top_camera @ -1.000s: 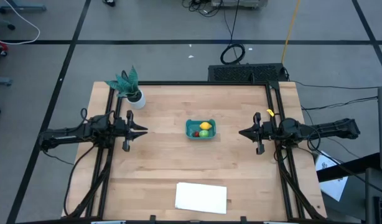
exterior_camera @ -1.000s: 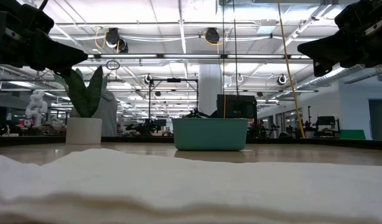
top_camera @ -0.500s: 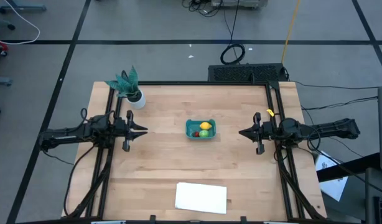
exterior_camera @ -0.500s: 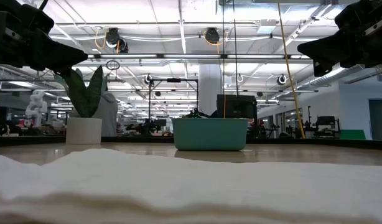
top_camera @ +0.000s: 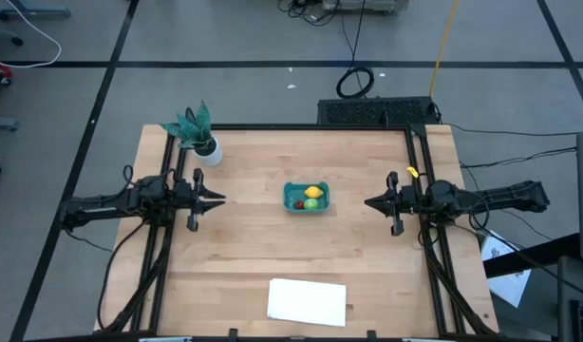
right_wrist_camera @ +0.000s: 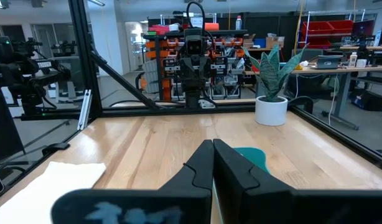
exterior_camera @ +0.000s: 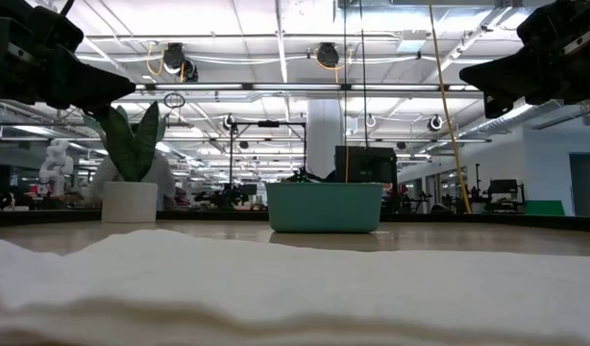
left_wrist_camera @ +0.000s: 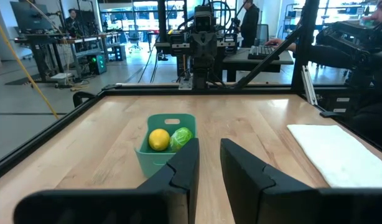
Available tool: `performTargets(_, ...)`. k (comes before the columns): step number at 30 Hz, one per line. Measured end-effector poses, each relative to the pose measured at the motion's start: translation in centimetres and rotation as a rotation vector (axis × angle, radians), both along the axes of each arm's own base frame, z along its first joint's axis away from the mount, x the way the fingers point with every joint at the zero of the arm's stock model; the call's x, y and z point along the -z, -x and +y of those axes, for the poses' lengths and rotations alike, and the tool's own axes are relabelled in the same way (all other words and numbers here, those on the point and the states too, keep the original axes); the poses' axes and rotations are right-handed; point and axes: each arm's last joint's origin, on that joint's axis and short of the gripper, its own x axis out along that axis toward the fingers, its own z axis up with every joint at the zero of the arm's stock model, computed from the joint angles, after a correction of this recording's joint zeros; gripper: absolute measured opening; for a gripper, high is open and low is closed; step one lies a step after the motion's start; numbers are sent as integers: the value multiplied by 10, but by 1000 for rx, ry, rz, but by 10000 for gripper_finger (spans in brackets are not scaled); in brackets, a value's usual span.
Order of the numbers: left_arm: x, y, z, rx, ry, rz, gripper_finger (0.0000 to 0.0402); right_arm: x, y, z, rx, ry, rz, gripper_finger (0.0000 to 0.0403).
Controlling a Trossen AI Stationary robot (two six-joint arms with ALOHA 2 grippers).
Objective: Pick and placing Produce into tupperware
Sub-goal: Return to Home Position
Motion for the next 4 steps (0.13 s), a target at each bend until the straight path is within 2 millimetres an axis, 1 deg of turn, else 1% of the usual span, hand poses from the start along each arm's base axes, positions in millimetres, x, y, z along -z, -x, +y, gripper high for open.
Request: performTargets(4,0,0,0,0,0,0,72,0,0,0,0,0,0,0)
